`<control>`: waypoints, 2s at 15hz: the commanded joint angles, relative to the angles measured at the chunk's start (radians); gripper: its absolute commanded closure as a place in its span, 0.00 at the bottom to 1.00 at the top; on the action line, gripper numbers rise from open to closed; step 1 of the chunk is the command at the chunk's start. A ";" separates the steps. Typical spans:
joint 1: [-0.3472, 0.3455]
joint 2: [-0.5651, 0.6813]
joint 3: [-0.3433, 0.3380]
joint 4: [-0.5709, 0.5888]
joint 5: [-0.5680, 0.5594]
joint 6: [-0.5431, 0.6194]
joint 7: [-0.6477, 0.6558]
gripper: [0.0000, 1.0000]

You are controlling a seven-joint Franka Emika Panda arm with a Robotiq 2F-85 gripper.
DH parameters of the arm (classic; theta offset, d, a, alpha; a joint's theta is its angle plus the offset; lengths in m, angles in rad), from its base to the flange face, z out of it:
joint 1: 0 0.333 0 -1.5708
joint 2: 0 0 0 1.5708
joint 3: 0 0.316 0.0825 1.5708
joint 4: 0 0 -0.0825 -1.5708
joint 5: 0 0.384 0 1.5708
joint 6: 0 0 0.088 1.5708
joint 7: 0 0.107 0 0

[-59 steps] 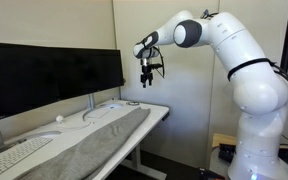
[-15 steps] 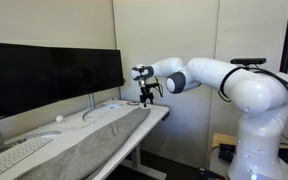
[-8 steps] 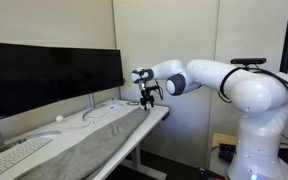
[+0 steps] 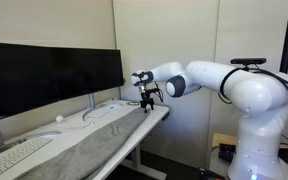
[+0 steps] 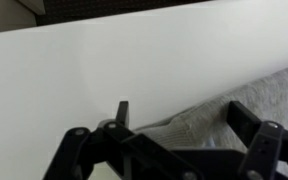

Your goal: Fold the pants in half

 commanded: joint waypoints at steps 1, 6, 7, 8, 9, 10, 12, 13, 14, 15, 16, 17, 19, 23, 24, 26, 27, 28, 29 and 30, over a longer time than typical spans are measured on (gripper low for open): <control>0.007 -0.010 0.008 -0.029 0.007 0.019 0.006 0.00; 0.005 -0.002 0.011 -0.030 0.006 0.019 0.002 0.00; 0.003 -0.001 0.010 -0.030 0.005 0.020 0.003 0.00; 0.000 0.000 0.009 -0.030 0.005 0.020 0.003 0.00; -0.002 0.000 0.009 -0.030 0.005 0.020 0.003 0.00; -0.004 0.001 0.008 -0.030 0.005 0.022 0.004 0.00; -0.006 0.003 0.008 -0.030 0.004 0.025 0.006 0.00; -0.006 0.005 0.006 -0.029 0.003 0.029 0.007 0.00; -0.004 0.007 0.004 -0.027 0.000 0.036 0.009 0.00; -0.004 0.005 0.003 -0.026 -0.001 0.042 0.009 0.00; -0.004 0.000 0.002 -0.023 -0.002 0.050 0.009 0.00; -0.005 -0.005 0.003 -0.022 0.000 0.058 0.008 0.00; -0.006 -0.016 0.003 -0.016 0.000 0.084 0.009 0.00; -0.004 -0.036 0.001 -0.021 -0.001 0.130 0.008 0.00; -0.002 -0.034 0.002 -0.027 0.000 0.135 0.008 0.00; 0.002 -0.029 0.002 -0.034 -0.001 0.138 0.009 0.00; 0.003 -0.027 0.002 -0.036 -0.001 0.135 0.009 0.00; 0.004 -0.023 0.002 -0.038 -0.001 0.135 0.009 0.00; 0.005 -0.020 0.002 -0.039 -0.002 0.135 0.009 0.00; 0.006 -0.018 0.002 -0.040 -0.001 0.133 0.009 0.00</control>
